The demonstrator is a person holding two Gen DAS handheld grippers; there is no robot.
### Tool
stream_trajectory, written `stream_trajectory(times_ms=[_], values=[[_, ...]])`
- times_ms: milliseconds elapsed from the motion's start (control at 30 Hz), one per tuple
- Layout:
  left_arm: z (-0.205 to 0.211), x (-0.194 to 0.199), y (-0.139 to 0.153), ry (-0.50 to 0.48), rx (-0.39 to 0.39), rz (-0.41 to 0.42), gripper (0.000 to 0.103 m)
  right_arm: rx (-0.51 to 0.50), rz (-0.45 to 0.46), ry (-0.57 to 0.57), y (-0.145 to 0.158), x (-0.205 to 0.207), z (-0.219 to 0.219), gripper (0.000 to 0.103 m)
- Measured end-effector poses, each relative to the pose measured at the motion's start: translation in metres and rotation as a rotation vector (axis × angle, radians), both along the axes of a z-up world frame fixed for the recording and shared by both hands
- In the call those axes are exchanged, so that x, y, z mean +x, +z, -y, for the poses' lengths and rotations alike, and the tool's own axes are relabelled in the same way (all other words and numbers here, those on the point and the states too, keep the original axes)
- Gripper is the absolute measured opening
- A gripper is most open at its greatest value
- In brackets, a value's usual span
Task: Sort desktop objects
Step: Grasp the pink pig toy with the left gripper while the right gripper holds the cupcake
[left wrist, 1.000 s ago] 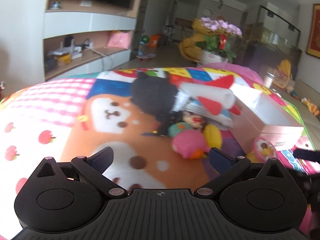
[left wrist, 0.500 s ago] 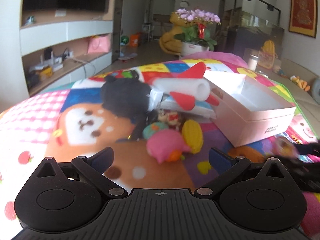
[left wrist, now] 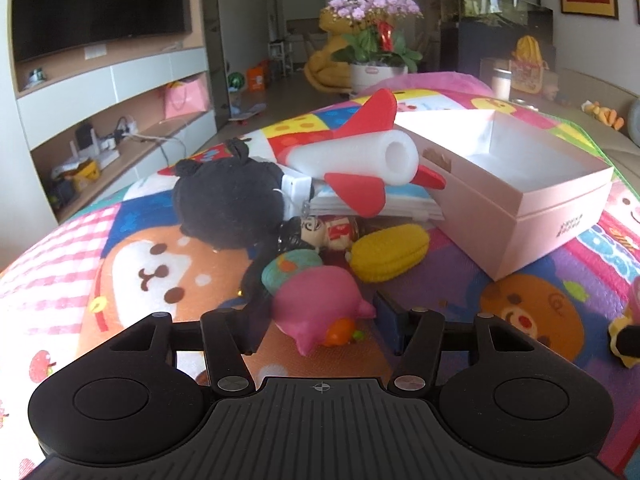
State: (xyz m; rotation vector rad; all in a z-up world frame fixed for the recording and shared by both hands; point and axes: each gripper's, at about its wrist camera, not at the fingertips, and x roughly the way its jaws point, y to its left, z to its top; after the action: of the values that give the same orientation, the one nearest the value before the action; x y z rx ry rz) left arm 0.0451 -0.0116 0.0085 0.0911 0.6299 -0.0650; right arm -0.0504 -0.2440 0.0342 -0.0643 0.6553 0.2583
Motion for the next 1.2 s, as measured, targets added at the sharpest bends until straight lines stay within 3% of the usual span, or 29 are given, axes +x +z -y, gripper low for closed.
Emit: stream_trajectory(times_ms=[133,267,367,500,567,700,833,1033,1200], values=[[0.0,-0.024,0.003,-0.055,-0.012,-0.018,0.058,-0.01,0.005,0.011,0.0,-0.003,-0.004,0.056],[0.006,-0.066,0.011,-0.197,-0.074,-0.055,0.06,-0.014,0.003,0.021,0.0,-0.006,-0.006,0.056],[0.01,-0.093,0.01,-0.24,-0.062,-0.071,0.062,-0.019,0.005,0.032,-0.001,-0.009,-0.009,0.056],[0.007,-0.106,0.005,-0.214,-0.023,-0.083,0.08,-0.021,0.002,0.041,-0.003,-0.011,-0.012,0.056],[-0.001,-0.102,0.002,-0.164,-0.017,-0.096,0.08,-0.023,-0.004,0.04,-0.004,-0.01,-0.014,0.058],[-0.019,-0.095,0.001,-0.076,-0.002,-0.105,0.091,-0.025,-0.002,0.034,-0.005,-0.012,-0.013,0.067],[-0.023,-0.096,0.005,-0.135,-0.06,-0.108,0.093,-0.036,0.006,0.029,-0.006,-0.014,-0.012,0.071],[-0.004,-0.088,0.004,-0.19,-0.056,-0.091,0.089,-0.039,0.005,0.027,-0.007,-0.013,-0.011,0.072],[0.009,-0.078,0.001,-0.194,-0.04,-0.081,0.069,-0.05,0.021,0.029,-0.005,-0.011,-0.012,0.072]])
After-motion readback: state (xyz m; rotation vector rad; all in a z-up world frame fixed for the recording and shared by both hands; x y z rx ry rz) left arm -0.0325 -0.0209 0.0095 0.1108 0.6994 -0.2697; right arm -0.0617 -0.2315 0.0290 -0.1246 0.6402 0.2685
